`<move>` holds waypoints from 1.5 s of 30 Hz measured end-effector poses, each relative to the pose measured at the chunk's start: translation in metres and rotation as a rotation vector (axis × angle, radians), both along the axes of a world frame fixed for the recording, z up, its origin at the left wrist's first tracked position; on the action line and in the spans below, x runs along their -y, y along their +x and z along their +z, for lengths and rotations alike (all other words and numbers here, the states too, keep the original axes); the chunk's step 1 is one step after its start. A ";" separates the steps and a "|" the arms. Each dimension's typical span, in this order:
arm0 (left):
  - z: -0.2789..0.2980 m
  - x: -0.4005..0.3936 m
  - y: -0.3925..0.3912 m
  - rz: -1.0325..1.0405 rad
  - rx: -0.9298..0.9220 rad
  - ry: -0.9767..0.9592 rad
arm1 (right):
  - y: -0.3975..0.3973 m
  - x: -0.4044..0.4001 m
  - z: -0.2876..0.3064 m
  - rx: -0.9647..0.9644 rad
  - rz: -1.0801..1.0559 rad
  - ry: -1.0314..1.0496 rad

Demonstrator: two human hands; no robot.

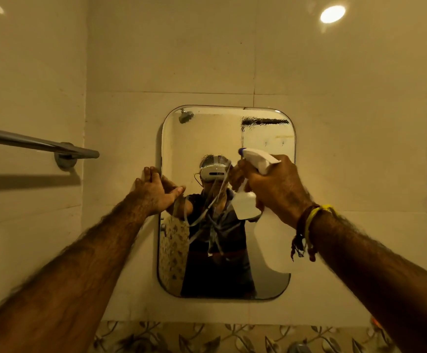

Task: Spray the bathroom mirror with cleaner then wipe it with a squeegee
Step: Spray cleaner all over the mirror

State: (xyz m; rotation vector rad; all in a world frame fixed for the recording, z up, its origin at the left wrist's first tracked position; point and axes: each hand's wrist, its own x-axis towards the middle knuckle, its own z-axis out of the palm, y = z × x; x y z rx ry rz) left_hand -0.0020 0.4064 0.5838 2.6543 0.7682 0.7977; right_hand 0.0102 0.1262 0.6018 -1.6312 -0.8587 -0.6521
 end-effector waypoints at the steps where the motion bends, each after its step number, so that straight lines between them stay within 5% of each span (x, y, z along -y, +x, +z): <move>1: -0.003 -0.001 0.000 -0.014 0.014 -0.022 | 0.004 0.007 0.000 -0.006 -0.024 0.025; 11: -0.033 -0.008 0.000 -0.061 0.022 0.012 | 0.037 0.047 -0.019 -0.097 -0.182 0.253; 23: -0.048 0.005 -0.012 -0.091 0.012 -0.026 | -0.018 -0.021 -0.042 0.020 0.093 -0.112; 33: -0.073 -0.012 -0.015 -0.081 -0.057 0.033 | -0.015 -0.050 -0.084 0.050 0.029 -0.171; 45: -0.087 0.001 -0.011 -0.023 -0.011 0.036 | 0.023 0.042 -0.061 -0.108 -0.165 0.305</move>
